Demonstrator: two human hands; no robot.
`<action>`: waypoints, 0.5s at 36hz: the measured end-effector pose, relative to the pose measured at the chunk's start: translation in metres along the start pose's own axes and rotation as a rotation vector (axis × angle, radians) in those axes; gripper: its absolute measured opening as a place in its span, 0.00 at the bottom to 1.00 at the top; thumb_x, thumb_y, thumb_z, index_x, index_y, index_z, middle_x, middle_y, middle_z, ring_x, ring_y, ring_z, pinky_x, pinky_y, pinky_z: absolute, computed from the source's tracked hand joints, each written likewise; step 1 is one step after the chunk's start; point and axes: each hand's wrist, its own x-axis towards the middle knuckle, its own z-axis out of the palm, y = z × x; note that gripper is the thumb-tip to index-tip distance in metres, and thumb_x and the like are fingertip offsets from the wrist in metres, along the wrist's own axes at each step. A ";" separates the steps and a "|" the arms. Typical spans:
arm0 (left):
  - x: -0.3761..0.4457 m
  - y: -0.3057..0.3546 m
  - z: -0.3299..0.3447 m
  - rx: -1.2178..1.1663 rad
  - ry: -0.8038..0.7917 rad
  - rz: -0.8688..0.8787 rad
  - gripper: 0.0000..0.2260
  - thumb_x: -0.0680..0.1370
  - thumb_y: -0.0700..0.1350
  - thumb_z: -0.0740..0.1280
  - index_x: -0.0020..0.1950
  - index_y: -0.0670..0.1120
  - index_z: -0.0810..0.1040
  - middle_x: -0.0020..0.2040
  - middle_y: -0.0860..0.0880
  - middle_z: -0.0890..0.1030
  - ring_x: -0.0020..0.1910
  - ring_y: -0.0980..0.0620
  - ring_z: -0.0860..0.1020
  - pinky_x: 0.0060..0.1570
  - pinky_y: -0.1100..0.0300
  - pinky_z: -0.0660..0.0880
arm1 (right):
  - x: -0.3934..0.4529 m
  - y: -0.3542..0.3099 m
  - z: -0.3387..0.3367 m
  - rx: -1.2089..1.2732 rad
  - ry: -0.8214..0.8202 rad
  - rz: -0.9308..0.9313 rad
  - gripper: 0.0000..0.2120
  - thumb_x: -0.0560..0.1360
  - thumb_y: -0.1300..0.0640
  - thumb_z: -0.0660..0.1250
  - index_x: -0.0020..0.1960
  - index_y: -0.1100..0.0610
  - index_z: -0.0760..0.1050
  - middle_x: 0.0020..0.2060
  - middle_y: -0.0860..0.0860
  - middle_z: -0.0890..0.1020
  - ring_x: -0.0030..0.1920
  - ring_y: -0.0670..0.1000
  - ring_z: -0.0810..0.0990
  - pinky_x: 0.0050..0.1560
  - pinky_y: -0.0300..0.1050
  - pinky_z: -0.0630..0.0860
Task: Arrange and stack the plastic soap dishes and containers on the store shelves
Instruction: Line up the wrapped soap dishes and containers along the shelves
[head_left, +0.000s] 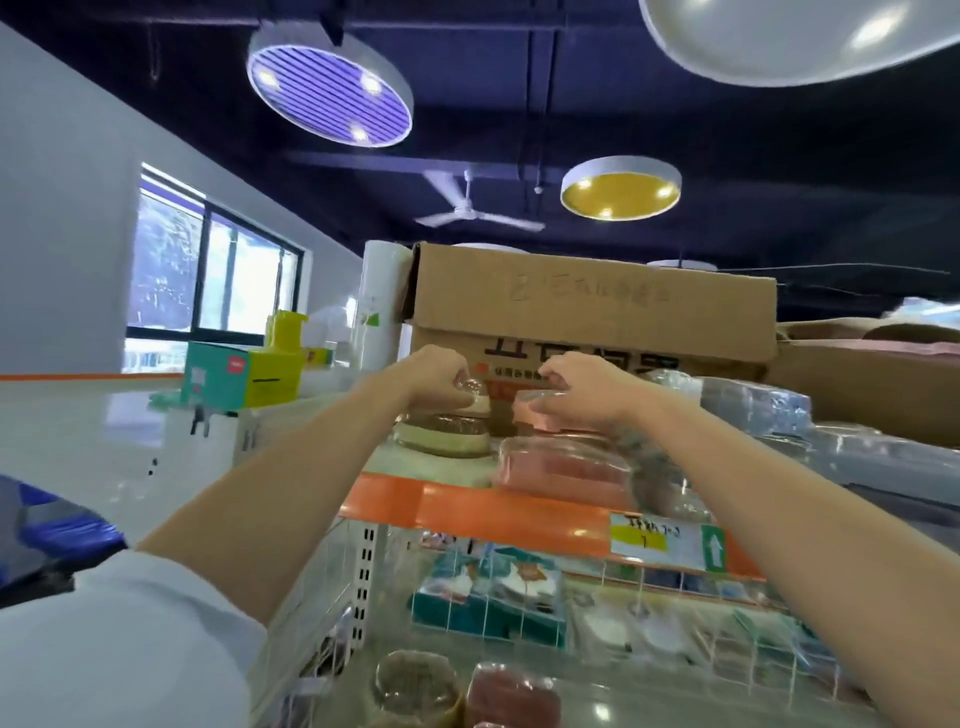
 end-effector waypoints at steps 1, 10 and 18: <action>0.006 -0.006 0.002 0.008 -0.003 -0.005 0.14 0.77 0.47 0.66 0.58 0.41 0.77 0.55 0.44 0.78 0.54 0.47 0.75 0.54 0.54 0.73 | 0.007 0.000 0.003 0.017 -0.005 0.002 0.24 0.76 0.44 0.65 0.66 0.58 0.71 0.61 0.54 0.75 0.57 0.53 0.75 0.54 0.44 0.71; 0.055 -0.044 0.024 0.095 -0.027 -0.054 0.20 0.77 0.53 0.66 0.63 0.40 0.73 0.60 0.43 0.76 0.58 0.45 0.74 0.58 0.53 0.71 | 0.068 -0.012 0.022 0.006 -0.047 -0.021 0.28 0.77 0.46 0.65 0.71 0.59 0.65 0.66 0.56 0.71 0.64 0.55 0.71 0.62 0.48 0.69; 0.080 -0.064 0.045 0.022 -0.162 -0.130 0.32 0.77 0.63 0.60 0.71 0.41 0.66 0.68 0.42 0.69 0.65 0.44 0.70 0.64 0.49 0.68 | 0.093 -0.008 0.034 0.026 -0.061 -0.024 0.29 0.77 0.47 0.65 0.73 0.59 0.63 0.68 0.55 0.70 0.66 0.55 0.70 0.63 0.47 0.68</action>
